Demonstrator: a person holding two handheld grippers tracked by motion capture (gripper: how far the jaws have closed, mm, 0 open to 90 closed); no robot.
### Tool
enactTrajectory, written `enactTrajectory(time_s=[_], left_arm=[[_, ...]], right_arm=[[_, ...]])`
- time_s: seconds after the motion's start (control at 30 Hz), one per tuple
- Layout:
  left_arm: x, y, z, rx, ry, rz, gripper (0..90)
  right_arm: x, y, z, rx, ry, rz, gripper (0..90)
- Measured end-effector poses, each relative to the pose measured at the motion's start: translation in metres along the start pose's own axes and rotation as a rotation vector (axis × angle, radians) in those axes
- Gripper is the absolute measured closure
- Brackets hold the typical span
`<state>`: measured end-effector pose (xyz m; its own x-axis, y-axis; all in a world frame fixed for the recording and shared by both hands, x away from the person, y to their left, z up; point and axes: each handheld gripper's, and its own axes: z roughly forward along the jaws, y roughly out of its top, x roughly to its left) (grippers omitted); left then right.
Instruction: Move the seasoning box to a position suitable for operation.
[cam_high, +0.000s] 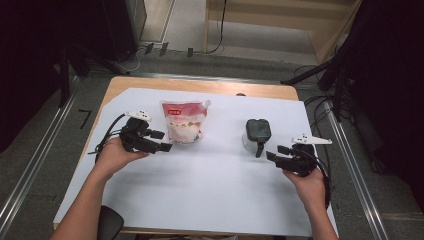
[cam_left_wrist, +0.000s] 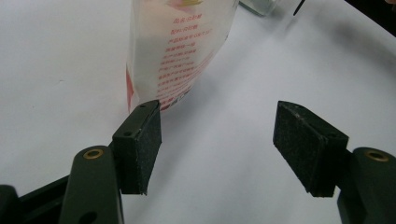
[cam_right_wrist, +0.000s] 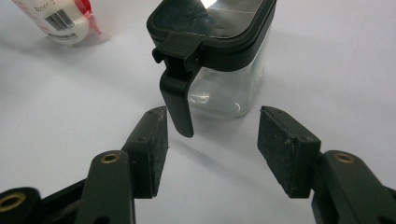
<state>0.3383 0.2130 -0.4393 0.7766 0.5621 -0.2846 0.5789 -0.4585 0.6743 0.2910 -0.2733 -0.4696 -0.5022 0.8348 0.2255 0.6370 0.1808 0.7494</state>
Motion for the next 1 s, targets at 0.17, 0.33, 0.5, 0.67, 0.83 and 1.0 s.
enactTrajectory(time_s=[0.17,0.33,0.5,0.67,0.83,1.0], left_arm=[[-0.0002,0.0,0.0001,0.0,-0.001,0.0,33.7],[0.0003,-0.0001,0.0004,0.007,0.001,0.004,33.7],[0.0001,-0.0002,0.0003,0.006,0.003,0.003,33.7],[0.0,0.0,0.0001,0.008,-0.005,0.008,33.7],[-0.0003,0.0,0.0005,0.006,-0.004,0.004,33.7],[-0.0021,0.0007,0.0011,0.015,-0.015,0.007,34.3]], right_arm=[[-0.0002,0.0,-0.0003,-0.004,0.001,-0.001,43.6],[-0.0004,-0.0001,0.0001,-0.004,0.001,-0.001,43.6],[0.0,0.0001,-0.0002,-0.003,0.0,-0.001,43.5],[0.0007,0.0001,-0.0003,-0.006,0.001,-0.001,43.1],[0.001,0.0002,-0.0001,-0.006,-0.002,-0.002,41.8],[0.0023,0.0003,-0.0005,-0.012,-0.011,0.004,39.7]])
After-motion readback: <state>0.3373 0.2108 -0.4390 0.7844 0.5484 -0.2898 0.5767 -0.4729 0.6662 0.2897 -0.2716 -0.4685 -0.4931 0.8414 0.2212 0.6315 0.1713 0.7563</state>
